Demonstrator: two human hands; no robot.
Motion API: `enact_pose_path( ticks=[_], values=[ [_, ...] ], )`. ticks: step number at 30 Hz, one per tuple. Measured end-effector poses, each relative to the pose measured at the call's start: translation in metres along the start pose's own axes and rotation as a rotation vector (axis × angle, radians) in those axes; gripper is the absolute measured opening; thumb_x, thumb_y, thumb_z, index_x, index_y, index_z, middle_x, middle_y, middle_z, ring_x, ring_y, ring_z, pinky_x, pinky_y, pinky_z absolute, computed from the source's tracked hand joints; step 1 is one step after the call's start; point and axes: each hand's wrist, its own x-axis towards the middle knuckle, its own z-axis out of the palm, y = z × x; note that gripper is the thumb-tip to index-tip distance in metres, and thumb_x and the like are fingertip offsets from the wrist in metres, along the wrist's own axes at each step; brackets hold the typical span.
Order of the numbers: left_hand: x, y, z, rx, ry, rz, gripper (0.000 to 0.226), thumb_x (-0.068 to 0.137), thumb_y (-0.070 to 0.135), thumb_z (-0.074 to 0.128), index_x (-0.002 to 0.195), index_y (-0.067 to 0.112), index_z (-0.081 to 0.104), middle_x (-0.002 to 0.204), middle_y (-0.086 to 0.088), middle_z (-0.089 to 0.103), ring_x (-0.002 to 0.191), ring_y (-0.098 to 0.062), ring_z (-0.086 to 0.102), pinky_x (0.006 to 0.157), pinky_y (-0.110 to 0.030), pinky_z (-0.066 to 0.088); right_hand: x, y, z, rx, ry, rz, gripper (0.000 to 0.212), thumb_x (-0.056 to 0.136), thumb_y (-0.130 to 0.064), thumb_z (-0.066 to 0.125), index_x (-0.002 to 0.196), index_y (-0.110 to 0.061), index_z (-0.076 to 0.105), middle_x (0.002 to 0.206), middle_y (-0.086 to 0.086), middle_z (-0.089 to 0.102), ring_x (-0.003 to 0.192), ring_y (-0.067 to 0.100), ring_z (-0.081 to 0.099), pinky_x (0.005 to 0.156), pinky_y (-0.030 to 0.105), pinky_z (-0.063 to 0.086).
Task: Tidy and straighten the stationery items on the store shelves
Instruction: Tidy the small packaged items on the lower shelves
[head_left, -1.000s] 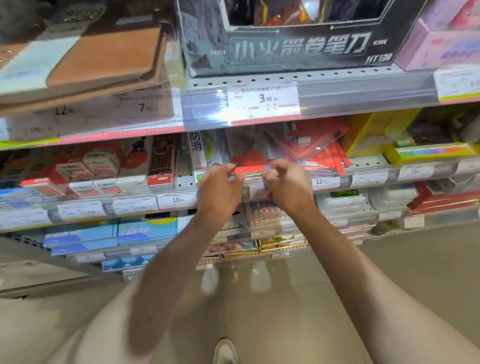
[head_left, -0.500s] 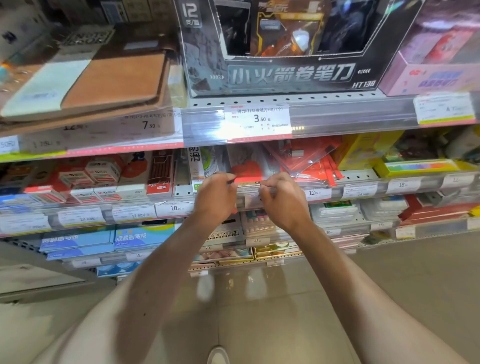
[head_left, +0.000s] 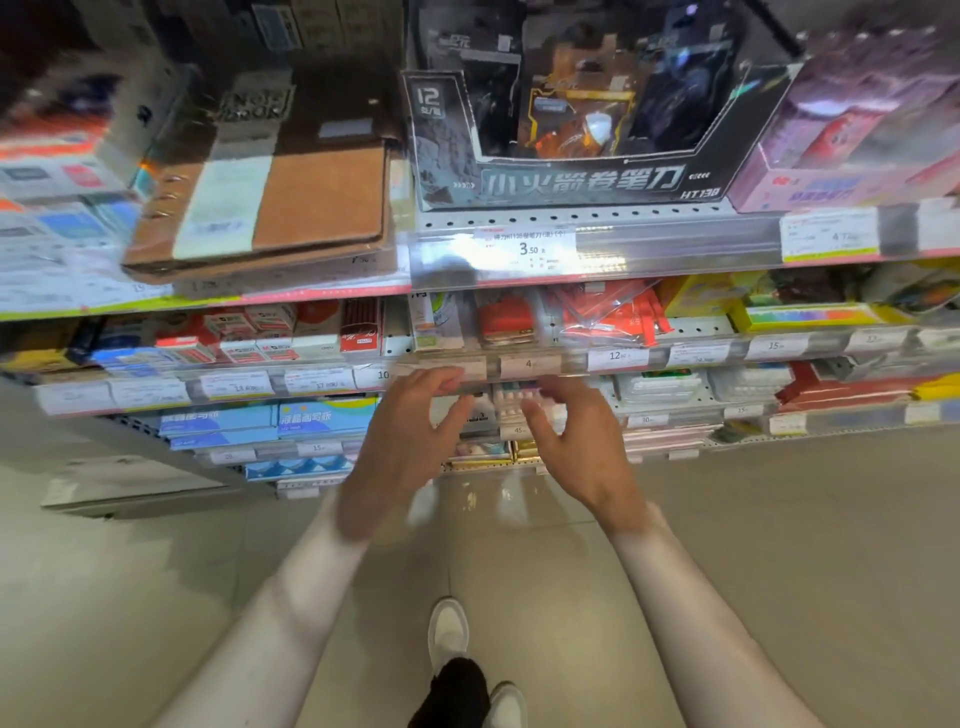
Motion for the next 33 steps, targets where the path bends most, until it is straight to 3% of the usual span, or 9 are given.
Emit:
enact_pose_path(
  ticks=[5, 13, 18, 24, 27, 29, 31, 33],
  values=[
    [-0.057, 0.021, -0.045, -0.078, -0.058, -0.107, 0.026, 0.094, 0.027, 0.063, 0.120, 0.026, 0.065, 0.097, 0.015, 0.068, 0.081, 0.012, 0.060, 0.084, -0.020, 0.049, -0.054, -0.026, -0.021, 0.026, -0.073, 0.082, 0.029, 0.095, -0.034, 0.062, 0.116, -0.015, 0.067, 0.110, 0.001, 0.071, 0.093, 0.018, 0.068, 0.077, 0.035, 0.053],
    [-0.102, 0.020, -0.118, -0.173, 0.050, -0.171, 0.021, 0.094, 0.030, 0.062, 0.114, 0.035, 0.065, 0.097, 0.023, 0.068, 0.088, 0.006, 0.063, 0.077, -0.007, 0.044, -0.084, -0.090, -0.037, 0.126, -0.068, 0.086, 0.026, 0.095, -0.033, 0.062, 0.117, -0.020, 0.067, 0.104, -0.010, 0.069, 0.085, 0.003, 0.065, 0.077, 0.029, 0.054],
    [-0.101, 0.003, -0.171, -0.253, 0.050, -0.105, 0.019, 0.095, 0.028, 0.062, 0.113, 0.035, 0.065, 0.096, 0.021, 0.069, 0.088, 0.002, 0.064, 0.080, -0.020, 0.051, -0.079, -0.138, -0.027, 0.072, -0.005, 0.054, 0.019, 0.095, -0.027, 0.060, 0.112, -0.023, 0.068, 0.100, -0.012, 0.069, 0.081, 0.003, 0.065, 0.078, 0.034, 0.055],
    [-0.085, -0.036, -0.258, -0.287, 0.011, 0.016, 0.019, 0.098, 0.034, 0.057, 0.115, 0.038, 0.064, 0.102, 0.017, 0.069, 0.084, 0.000, 0.067, 0.068, -0.012, 0.049, -0.080, -0.220, 0.001, 0.023, 0.112, 0.037, 0.018, 0.096, -0.030, 0.059, 0.111, -0.026, 0.067, 0.100, -0.013, 0.069, 0.081, 0.000, 0.064, 0.077, 0.032, 0.054],
    [-0.071, -0.062, -0.301, -0.279, 0.051, 0.040, 0.021, 0.097, 0.029, 0.058, 0.111, 0.045, 0.058, 0.104, 0.019, 0.066, 0.088, 0.002, 0.064, 0.070, -0.005, 0.045, -0.069, -0.264, 0.017, -0.003, 0.154, 0.012, 0.020, 0.096, -0.033, 0.057, 0.114, -0.028, 0.067, 0.103, -0.015, 0.068, 0.083, -0.001, 0.064, 0.076, 0.033, 0.055],
    [-0.059, -0.081, -0.325, -0.265, 0.093, 0.025, 0.017, 0.096, 0.032, 0.058, 0.110, 0.041, 0.058, 0.095, 0.018, 0.065, 0.083, 0.004, 0.060, 0.070, -0.008, 0.047, -0.057, -0.294, 0.026, -0.041, 0.167, -0.024, 0.020, 0.097, -0.034, 0.056, 0.114, -0.029, 0.065, 0.105, -0.017, 0.067, 0.084, -0.001, 0.063, 0.075, 0.030, 0.054],
    [-0.048, -0.101, -0.343, -0.289, 0.152, 0.047, 0.011, 0.094, 0.036, 0.057, 0.104, 0.039, 0.061, 0.075, 0.013, 0.059, 0.066, 0.001, 0.055, 0.063, -0.024, 0.048, -0.046, -0.324, 0.032, -0.074, 0.170, -0.085, 0.016, 0.097, -0.030, 0.057, 0.111, -0.030, 0.065, 0.101, -0.018, 0.065, 0.084, 0.000, 0.061, 0.073, 0.027, 0.051],
    [-0.038, -0.114, -0.359, -0.300, 0.170, 0.041, 0.013, 0.094, 0.033, 0.059, 0.106, 0.036, 0.062, 0.067, 0.018, 0.058, 0.058, -0.002, 0.054, 0.058, -0.021, 0.042, -0.032, -0.351, 0.037, -0.119, 0.157, -0.143, 0.014, 0.096, -0.027, 0.058, 0.107, -0.028, 0.066, 0.098, -0.015, 0.065, 0.083, 0.003, 0.061, 0.072, 0.028, 0.051]
  ],
)
